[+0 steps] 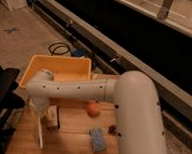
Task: Place brush in metal cup
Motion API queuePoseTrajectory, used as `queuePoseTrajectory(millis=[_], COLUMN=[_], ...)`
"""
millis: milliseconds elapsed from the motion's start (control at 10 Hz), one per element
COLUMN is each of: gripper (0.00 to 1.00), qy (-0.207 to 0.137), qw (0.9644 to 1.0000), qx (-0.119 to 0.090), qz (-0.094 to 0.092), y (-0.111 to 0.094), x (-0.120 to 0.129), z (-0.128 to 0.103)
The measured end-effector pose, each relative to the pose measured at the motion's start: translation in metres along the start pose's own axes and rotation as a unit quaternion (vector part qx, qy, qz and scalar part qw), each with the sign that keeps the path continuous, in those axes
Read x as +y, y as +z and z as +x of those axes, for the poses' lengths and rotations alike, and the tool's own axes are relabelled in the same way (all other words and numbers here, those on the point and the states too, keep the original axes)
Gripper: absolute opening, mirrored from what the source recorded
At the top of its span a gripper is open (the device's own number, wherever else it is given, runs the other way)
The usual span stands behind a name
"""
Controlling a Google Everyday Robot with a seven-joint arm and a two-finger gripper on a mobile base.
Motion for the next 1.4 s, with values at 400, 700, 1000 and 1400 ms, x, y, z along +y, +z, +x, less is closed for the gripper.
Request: queuePoseTrajectory(millis=[400, 700, 1000, 1400], gripper=[0.00, 0.00, 0.00, 0.00], qy=[0.047, 0.105, 0.169, 0.281], qw=[0.9982, 0.9938, 0.9853, 0.9588], qx=[0.037, 0.034, 0.025, 0.020], qz=[-0.007, -0.010, -0.014, -0.038], y=[-0.046, -0.064, -0.083, -0.124], x=[0.038, 0.100, 0.164, 0.245], z=[-0.006, -0.008, -0.001, 0.002])
